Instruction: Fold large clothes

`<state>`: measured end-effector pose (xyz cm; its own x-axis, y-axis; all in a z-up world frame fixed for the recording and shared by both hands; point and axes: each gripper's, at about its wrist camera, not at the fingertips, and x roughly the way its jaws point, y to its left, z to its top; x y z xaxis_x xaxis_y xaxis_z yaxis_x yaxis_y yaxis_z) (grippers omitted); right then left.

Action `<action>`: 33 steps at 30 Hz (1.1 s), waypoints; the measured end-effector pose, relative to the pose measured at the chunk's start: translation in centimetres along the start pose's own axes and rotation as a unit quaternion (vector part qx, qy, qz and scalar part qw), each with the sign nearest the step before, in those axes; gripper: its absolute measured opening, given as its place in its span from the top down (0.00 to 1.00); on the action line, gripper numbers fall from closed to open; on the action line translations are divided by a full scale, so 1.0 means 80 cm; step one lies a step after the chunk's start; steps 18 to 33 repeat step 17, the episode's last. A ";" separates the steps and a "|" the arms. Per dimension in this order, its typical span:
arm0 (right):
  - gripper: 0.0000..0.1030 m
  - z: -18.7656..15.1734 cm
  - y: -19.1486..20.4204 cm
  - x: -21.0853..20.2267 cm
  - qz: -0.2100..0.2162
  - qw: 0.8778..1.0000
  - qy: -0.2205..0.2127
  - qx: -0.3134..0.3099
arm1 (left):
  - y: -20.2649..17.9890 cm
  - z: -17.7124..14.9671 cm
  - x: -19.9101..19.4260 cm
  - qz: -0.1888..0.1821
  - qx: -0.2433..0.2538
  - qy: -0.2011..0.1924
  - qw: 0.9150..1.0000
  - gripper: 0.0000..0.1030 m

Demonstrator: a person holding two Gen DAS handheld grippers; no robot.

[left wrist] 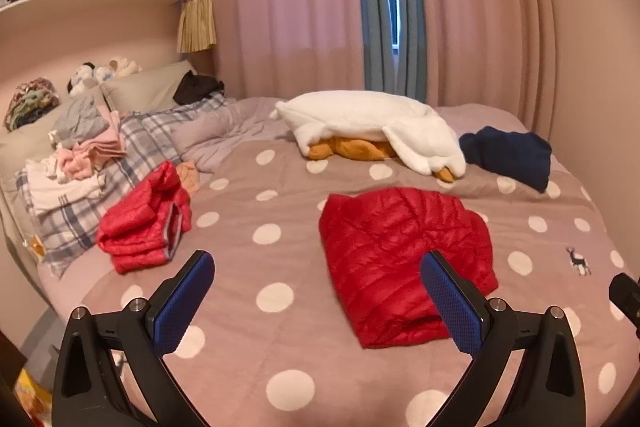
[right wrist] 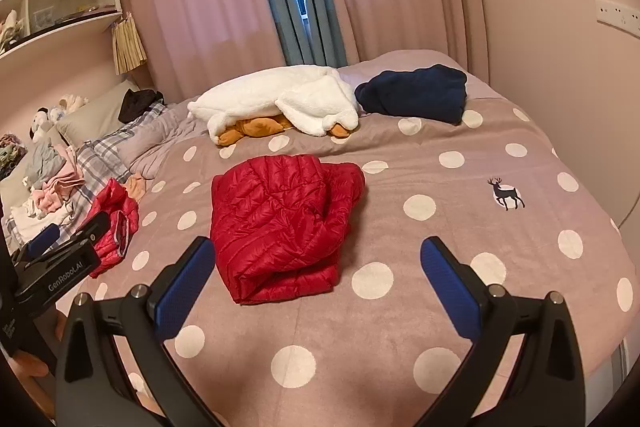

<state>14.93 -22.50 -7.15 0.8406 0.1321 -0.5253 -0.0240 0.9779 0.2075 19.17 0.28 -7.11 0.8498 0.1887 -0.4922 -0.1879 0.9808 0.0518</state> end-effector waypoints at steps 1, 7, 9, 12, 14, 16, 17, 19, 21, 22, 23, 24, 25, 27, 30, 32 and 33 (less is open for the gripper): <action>0.01 0.000 -0.001 -0.001 0.000 1.000 -0.001 0.000 | 0.000 0.000 0.000 -0.001 0.000 0.000 1.000 0.01; 0.01 0.001 -0.001 -0.004 -0.004 1.000 -0.003 0.000 | 0.005 0.000 -0.005 -0.012 -0.010 0.002 1.000 0.01; 0.01 0.002 -0.003 -0.003 -0.004 1.000 -0.003 0.000 | 0.006 0.001 -0.006 -0.011 -0.010 0.003 1.000 0.01; 0.01 0.002 -0.003 -0.003 -0.003 1.000 -0.003 0.000 | 0.007 0.001 -0.007 -0.019 -0.013 0.005 1.000 0.01; 0.01 0.002 -0.003 -0.004 -0.004 1.000 -0.004 -0.001 | 0.009 0.000 -0.009 -0.030 -0.016 0.001 0.999 0.01; 0.01 0.002 -0.003 -0.004 -0.003 1.000 -0.003 -0.002 | 0.012 -0.001 -0.010 -0.030 -0.024 0.000 0.999 0.01; 0.01 0.003 -0.004 -0.003 -0.003 1.000 -0.003 -0.001 | 0.013 0.000 -0.009 -0.032 -0.022 0.003 0.999 0.01; 0.01 0.003 -0.004 -0.003 -0.003 1.000 -0.003 -0.001 | 0.013 0.000 -0.009 -0.032 -0.022 0.003 0.999 0.01; 0.01 0.003 -0.004 -0.003 -0.003 1.000 -0.003 -0.001 | 0.013 0.000 -0.009 -0.032 -0.022 0.003 0.999 0.01; 0.01 0.003 -0.004 -0.003 -0.003 1.000 -0.003 -0.001 | 0.013 0.000 -0.009 -0.032 -0.022 0.003 0.999 0.01; 0.01 0.003 -0.004 -0.003 -0.003 1.000 -0.003 -0.001 | 0.013 0.000 -0.009 -0.032 -0.022 0.003 0.999 0.01; 0.01 0.003 -0.004 -0.003 -0.003 1.000 -0.003 -0.001 | 0.013 0.000 -0.009 -0.032 -0.022 0.003 0.999 0.01; 0.01 0.003 -0.004 -0.003 -0.003 1.000 -0.003 -0.001 | 0.013 0.000 -0.009 -0.032 -0.022 0.003 0.999 0.01; 0.01 0.003 -0.004 -0.003 -0.003 1.000 -0.003 -0.001 | 0.013 0.000 -0.009 -0.032 -0.022 0.003 0.999 0.01; 0.01 0.003 -0.004 -0.003 -0.003 1.000 -0.003 -0.001 | 0.013 0.000 -0.009 -0.032 -0.022 0.003 0.999 0.01; 0.01 0.003 -0.004 -0.003 -0.003 1.000 -0.003 -0.001 | 0.013 0.000 -0.009 -0.032 -0.022 0.003 0.999 0.01; 0.01 0.003 -0.004 -0.003 -0.003 1.000 -0.003 -0.001 | 0.013 0.000 -0.009 -0.032 -0.022 0.003 0.999 0.01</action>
